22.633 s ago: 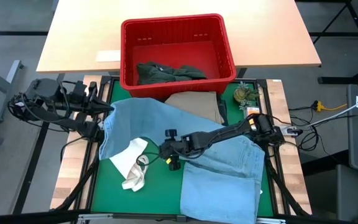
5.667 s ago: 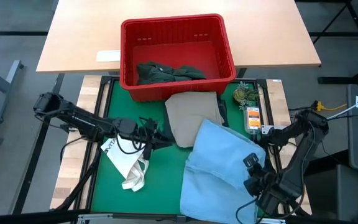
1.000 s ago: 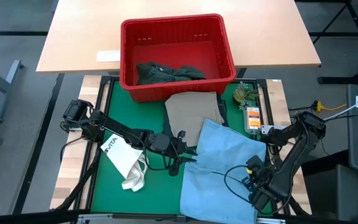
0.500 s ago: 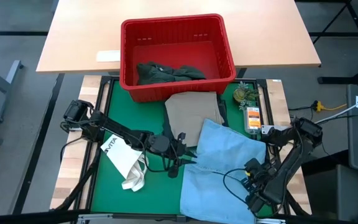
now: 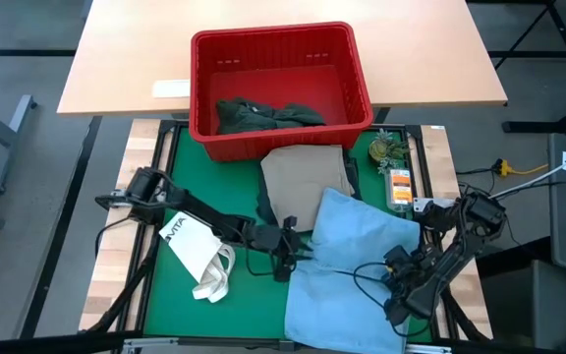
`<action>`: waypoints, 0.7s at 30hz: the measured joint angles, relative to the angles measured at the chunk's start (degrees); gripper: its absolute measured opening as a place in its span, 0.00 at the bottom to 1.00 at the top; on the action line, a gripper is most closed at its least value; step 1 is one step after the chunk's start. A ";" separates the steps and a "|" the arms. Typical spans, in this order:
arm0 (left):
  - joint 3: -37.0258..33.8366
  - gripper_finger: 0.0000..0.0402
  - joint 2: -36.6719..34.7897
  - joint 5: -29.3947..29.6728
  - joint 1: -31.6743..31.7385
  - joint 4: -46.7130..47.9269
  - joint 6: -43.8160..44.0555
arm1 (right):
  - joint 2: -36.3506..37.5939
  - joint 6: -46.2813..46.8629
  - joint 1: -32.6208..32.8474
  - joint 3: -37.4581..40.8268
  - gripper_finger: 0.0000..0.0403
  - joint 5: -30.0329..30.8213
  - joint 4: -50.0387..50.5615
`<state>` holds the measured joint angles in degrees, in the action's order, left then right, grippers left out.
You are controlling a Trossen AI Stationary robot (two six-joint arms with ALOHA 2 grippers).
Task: Fold laundry
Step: Fold the blue pants
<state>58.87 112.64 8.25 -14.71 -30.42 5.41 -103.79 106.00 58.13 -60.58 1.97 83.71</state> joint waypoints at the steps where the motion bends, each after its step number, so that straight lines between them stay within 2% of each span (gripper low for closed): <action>1: 0.00 0.25 0.90 0.01 0.25 -1.38 0.00 | 0.00 0.00 0.00 0.56 0.38 -0.13 -0.25; 12: 0.13 0.25 8.76 -0.86 3.86 -3.08 -0.21 | 0.02 -8.01 -0.02 1.01 0.38 -4.40 0.28; 16: 0.28 0.25 9.24 -1.40 4.25 -1.71 -0.35 | 0.02 -10.35 -0.02 1.01 0.38 -5.30 0.24; 21: 0.26 0.25 8.89 1.14 4.06 0.78 -2.71 | 0.02 -11.98 -0.02 0.27 0.38 -7.25 0.72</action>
<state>59.13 121.53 9.39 -10.65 -29.65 2.70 -103.77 94.01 58.11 -60.30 -5.27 84.42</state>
